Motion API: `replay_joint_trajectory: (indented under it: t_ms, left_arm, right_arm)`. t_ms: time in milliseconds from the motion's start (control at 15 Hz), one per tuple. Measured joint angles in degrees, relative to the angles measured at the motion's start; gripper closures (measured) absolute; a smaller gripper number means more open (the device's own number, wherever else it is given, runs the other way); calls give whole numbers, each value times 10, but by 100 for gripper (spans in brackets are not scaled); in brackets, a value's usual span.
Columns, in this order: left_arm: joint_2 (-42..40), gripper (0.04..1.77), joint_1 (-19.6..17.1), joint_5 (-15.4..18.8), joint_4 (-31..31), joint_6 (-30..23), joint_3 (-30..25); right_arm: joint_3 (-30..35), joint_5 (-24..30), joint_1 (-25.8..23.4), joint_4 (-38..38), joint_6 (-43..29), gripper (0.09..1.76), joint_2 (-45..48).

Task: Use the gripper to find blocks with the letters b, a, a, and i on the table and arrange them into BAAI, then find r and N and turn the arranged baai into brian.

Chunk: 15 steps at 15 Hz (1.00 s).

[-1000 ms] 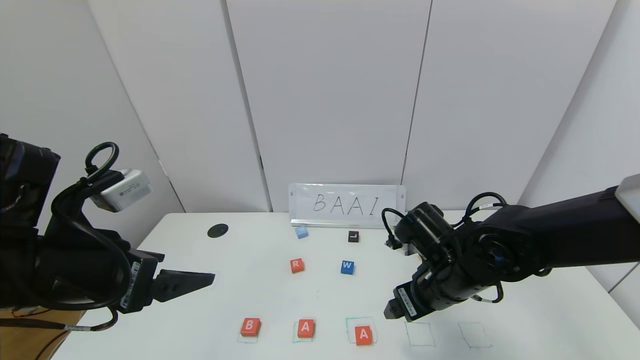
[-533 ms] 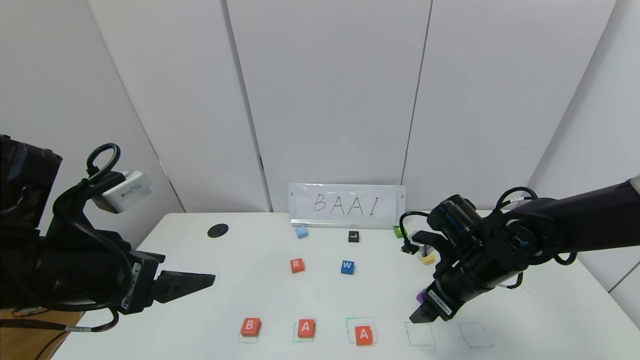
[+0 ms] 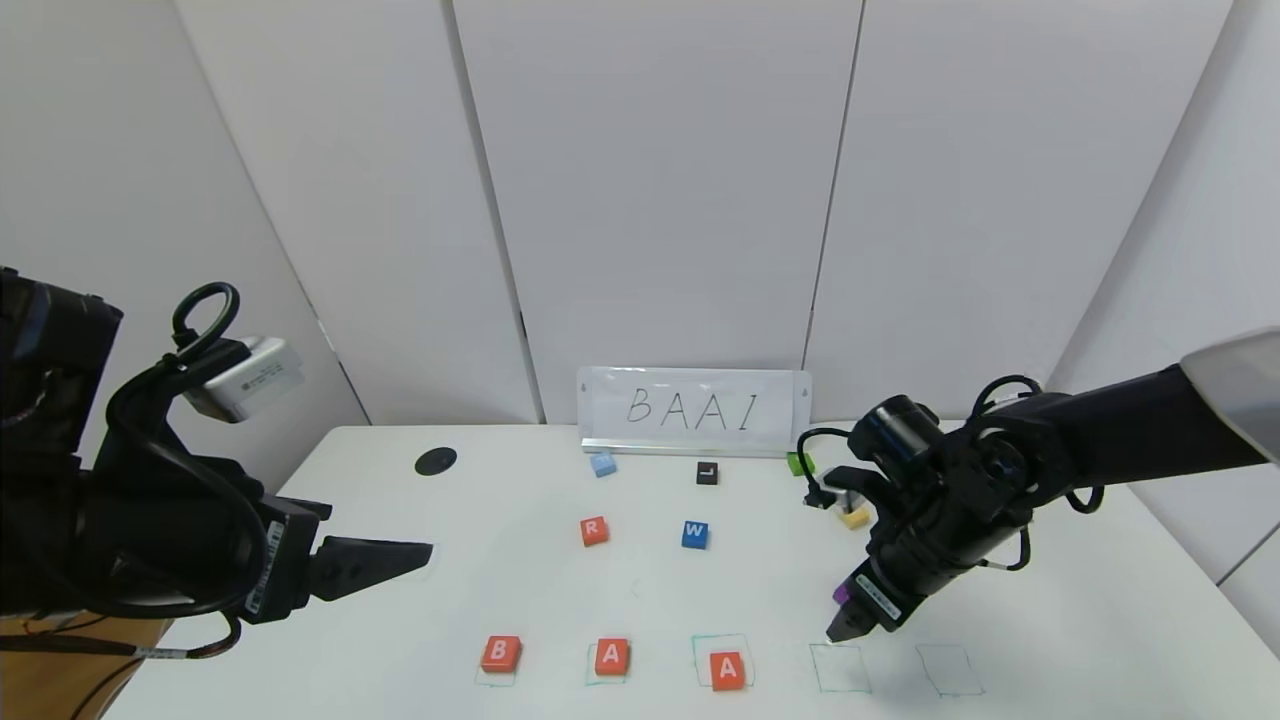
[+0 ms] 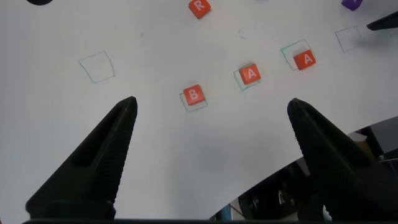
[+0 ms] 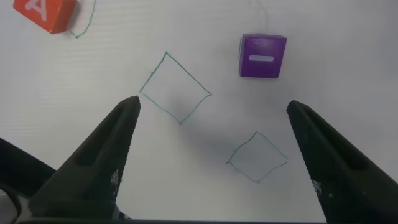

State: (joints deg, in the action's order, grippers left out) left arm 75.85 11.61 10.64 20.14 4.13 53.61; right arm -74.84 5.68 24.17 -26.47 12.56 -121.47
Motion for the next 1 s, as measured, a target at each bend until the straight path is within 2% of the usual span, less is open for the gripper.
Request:
replay_joint_trajectory:
  t_ms: [133,267,667,1000]
  left_arm:
    - [-1,9,0,0,0,0,0]
    - [-1,9,0,0,0,0,0]
    - [-2,9,0,0,0,0,0]
    - [-2,9,0,0,0,0,0]
  right_arm:
    - [-34,-14,0,-42,1,15,-20]
    - [-59,-27,0,-51,1,15,-40]
    - [-83,-63,0,-46,0,15,-80]
    - [-87,-77,1,-13,-25,14,-101]
